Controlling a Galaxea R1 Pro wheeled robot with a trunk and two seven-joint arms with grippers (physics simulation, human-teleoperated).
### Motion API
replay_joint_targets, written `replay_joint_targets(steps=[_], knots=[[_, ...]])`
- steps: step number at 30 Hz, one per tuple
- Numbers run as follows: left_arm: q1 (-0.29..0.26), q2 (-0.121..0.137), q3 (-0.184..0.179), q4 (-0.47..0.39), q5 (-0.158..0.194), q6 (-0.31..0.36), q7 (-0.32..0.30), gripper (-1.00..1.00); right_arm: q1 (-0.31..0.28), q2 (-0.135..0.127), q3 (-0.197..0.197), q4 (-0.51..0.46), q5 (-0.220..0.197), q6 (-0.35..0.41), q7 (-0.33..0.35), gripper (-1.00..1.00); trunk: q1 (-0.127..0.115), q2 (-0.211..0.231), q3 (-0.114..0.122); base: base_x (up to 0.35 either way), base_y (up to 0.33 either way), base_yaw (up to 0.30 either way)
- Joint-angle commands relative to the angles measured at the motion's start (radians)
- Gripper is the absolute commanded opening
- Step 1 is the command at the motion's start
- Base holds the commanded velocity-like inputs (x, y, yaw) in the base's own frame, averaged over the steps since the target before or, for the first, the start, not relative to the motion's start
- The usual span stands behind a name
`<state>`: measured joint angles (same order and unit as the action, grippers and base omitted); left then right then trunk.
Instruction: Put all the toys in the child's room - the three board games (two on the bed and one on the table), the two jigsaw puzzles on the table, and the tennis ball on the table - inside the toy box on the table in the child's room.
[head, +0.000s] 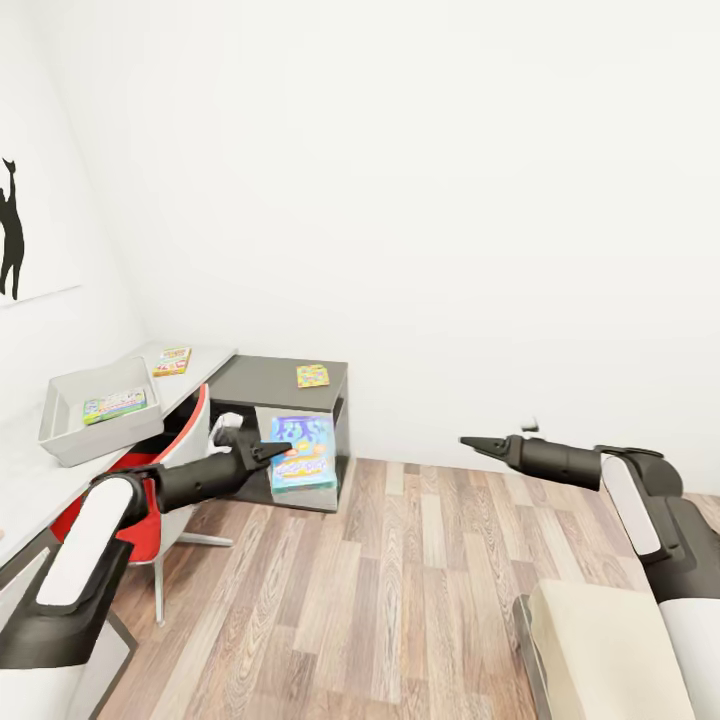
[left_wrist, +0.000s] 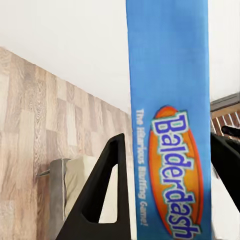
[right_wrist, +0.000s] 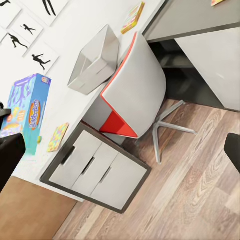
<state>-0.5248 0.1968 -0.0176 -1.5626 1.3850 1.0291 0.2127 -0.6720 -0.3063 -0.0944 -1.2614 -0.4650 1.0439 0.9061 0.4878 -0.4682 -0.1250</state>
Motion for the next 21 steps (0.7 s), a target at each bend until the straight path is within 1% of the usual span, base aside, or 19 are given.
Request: replay_joint_targets(steps=[1,2,3,4,6,9,10,12,13,14,15,18,19,21], knots=[[0.007,0.001,0.039,-0.003,0.011,0.003,0.01,-1.0,-0.001,0.002,0.0,-0.001,0.004,0.003,0.005,1.0,0.001,-0.002,-0.002,0.0,0.0,-0.037],[0.021,0.002,0.107,-0.011,0.015,0.005,0.007,-1.0,0.0,0.005,0.003,-0.003,0.005,0.003,0.003,1.0,0.001,-0.002,-0.002,0.0,0.0,-0.071],[0.026,0.003,0.135,-0.016,0.017,0.006,0.003,-1.0,0.0,0.006,0.004,-0.003,0.005,0.003,0.002,1.0,0.001,-0.002,-0.001,0.0,0.0,-0.084],[0.026,0.003,0.135,-0.016,0.017,0.006,0.003,-1.0,0.0,0.006,0.004,-0.003,0.005,0.003,0.002,1.0,0.001,-0.002,-0.001,0.0,0.0,-0.084],[0.034,0.003,0.176,-0.024,0.021,0.008,-0.008,-1.0,0.0,0.009,0.007,-0.002,0.006,0.003,0.001,1.0,0.001,-0.002,0.001,0.0,0.0,-0.098],[0.041,0.004,0.214,-0.032,0.026,0.01,-0.025,-1.0,-0.001,0.011,0.009,0.0,0.007,0.003,-0.002,1.0,0.001,-0.002,0.002,0.0,0.0,-0.098],[0.049,0.008,0.249,-0.037,0.029,0.012,-0.038,-1.0,0.0,0.015,0.012,0.001,0.02,0.003,-0.019,1.0,0.001,-0.002,0.003,0.0,0.0,-0.037],[0.05,0.009,0.256,-0.039,0.03,0.012,-0.042,-1.0,-0.001,0.024,0.013,0.004,0.034,0.003,-0.047,1.0,0.001,-0.002,0.003,0.008,0.0,-0.026],[0.052,0.01,0.26,-0.041,0.03,0.012,-0.045,-1.0,-0.002,0.045,0.015,0.006,0.052,0.003,-0.086,1.0,0.001,-0.002,0.003,0.1,-0.017,-0.015],[0.052,0.01,0.261,-0.041,0.03,0.012,-0.048,-1.0,-0.002,0.059,0.017,0.007,0.06,0.003,-0.108,1.0,0.001,-0.002,0.003,0.144,-0.031,-0.012],[0.052,0.01,0.261,-0.041,0.03,0.012,-0.048,-1.0,-0.002,0.059,0.017,0.007,0.06,0.003,-0.108,1.0,0.001,-0.002,0.003,0.144,-0.031,-0.012],[0.055,0.01,0.263,-0.042,0.031,0.011,-0.059,-1.0,-0.001,0.1,0.02,0.008,0.079,0.003,-0.165,1.0,0.001,-0.002,0.003,0.206,-0.052,-0.008],[0.055,0.01,0.263,-0.042,0.031,0.011,-0.059,-1.0,-0.001,0.1,0.02,0.008,0.079,0.003,-0.165,1.0,0.001,-0.002,0.003,0.23,-0.06,-0.006],[0.059,0.01,0.265,-0.043,0.03,0.01,-0.065,-1.0,-0.001,0.12,0.021,0.009,0.088,0.003,-0.189,1.0,0.001,-0.002,0.003,0.256,-0.064,-0.004]])
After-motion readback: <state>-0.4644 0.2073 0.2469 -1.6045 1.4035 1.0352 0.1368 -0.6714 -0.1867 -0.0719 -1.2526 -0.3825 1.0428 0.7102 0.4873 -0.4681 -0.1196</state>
